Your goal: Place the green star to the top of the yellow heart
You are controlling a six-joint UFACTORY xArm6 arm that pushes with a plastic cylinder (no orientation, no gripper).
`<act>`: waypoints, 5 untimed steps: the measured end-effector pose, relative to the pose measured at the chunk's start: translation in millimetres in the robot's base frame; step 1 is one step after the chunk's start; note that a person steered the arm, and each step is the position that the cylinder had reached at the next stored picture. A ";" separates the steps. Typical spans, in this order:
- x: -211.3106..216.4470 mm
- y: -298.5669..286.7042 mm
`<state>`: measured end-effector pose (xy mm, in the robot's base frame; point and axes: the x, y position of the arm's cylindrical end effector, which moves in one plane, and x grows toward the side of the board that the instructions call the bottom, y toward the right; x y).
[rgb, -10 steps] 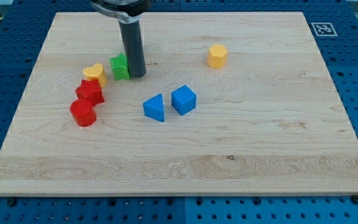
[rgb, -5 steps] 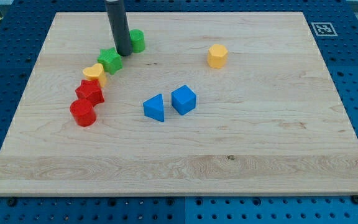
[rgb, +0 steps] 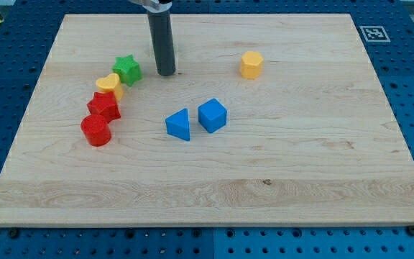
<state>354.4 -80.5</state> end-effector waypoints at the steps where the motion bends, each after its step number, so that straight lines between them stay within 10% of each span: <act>1: 0.0 -14.0; 5: -3.5 -42.1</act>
